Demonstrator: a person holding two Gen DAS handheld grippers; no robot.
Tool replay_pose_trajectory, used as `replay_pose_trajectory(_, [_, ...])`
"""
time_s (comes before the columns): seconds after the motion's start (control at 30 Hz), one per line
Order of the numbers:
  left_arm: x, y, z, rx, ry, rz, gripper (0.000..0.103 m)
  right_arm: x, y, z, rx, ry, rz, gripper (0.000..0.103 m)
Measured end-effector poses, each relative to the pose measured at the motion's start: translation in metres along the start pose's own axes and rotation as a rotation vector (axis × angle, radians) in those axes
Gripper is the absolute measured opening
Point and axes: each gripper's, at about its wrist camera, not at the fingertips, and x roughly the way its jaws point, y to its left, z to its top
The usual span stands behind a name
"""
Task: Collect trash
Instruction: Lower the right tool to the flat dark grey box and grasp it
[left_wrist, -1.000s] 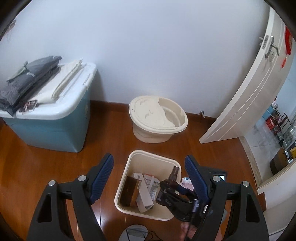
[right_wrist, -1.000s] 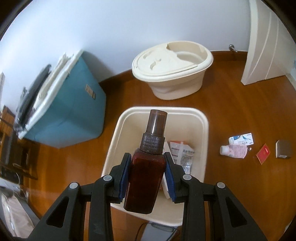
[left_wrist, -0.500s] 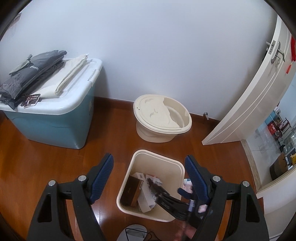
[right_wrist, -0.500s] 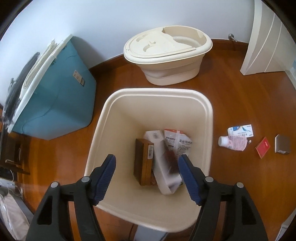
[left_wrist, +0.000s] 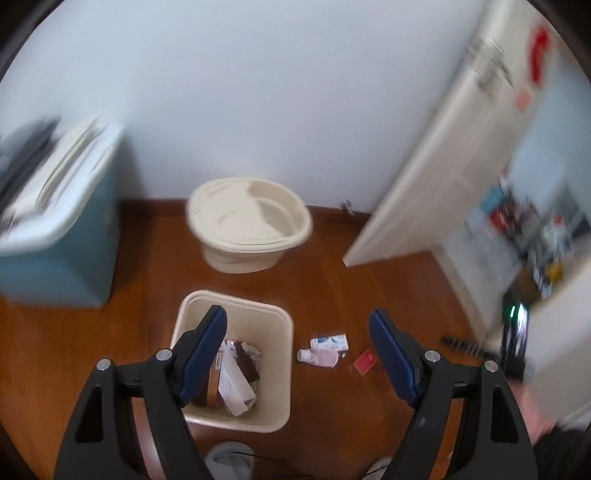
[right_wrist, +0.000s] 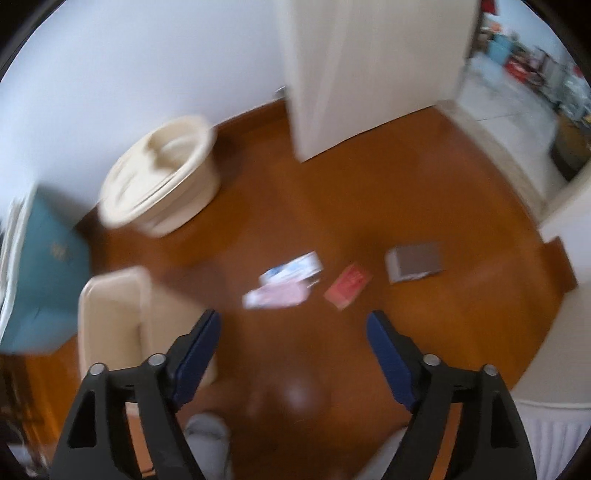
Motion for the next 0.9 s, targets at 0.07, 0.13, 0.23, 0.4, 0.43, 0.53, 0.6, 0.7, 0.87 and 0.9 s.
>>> replay_pose_trajectory(0.07, [0.018, -0.028, -0.004, 0.076, 0.028, 0.000, 0.081, 0.021, -0.051, 0.006, 0.131, 0.025, 0.006, 0.090])
replay_pose_trajectory(0.13, [0.054, -0.063, -0.011, 0.169, 0.084, 0.002, 0.081, 0.058, -0.101, 0.005, 0.268, 0.094, 0.027, 0.090])
replay_pose_trajectory(0.23, [0.123, -0.113, -0.027, 0.282, 0.178, -0.013, 0.081, 0.116, -0.155, -0.003, 0.383, 0.174, 0.061, 0.090])
replay_pose_trajectory(0.4, [0.231, -0.176, -0.066, 0.406, 0.264, -0.039, 0.081, 0.215, -0.233, -0.015, 0.576, 0.237, 0.041, 0.090])
replay_pose_trajectory(0.43, [0.245, -0.180, -0.072, 0.398, 0.275, -0.048, 0.081, 0.231, -0.245, -0.015, 0.626, 0.248, 0.041, 0.090])
replay_pose_trajectory(0.53, [0.282, -0.186, -0.098, 0.358, 0.319, -0.105, 0.082, 0.281, -0.275, -0.007, 0.741, 0.273, 0.036, 0.090])
replay_pose_trajectory(0.6, [0.301, -0.186, -0.115, 0.349, 0.340, -0.126, 0.084, 0.312, -0.283, 0.004, 0.761, 0.289, 0.041, 0.091])
replay_pose_trajectory(0.7, [0.331, -0.179, -0.135, 0.316, 0.380, -0.121, 0.091, 0.343, -0.293, 0.015, 0.809, 0.292, 0.055, 0.093])
replay_pose_trajectory(0.87, [0.353, -0.170, -0.152, 0.340, 0.388, -0.098, 0.103, 0.377, -0.299, 0.032, 0.838, 0.275, 0.018, 0.098])
replay_pose_trajectory(0.9, [0.355, -0.168, -0.154, 0.335, 0.393, -0.104, 0.103, 0.382, -0.298, 0.033, 0.844, 0.282, 0.000, 0.099])
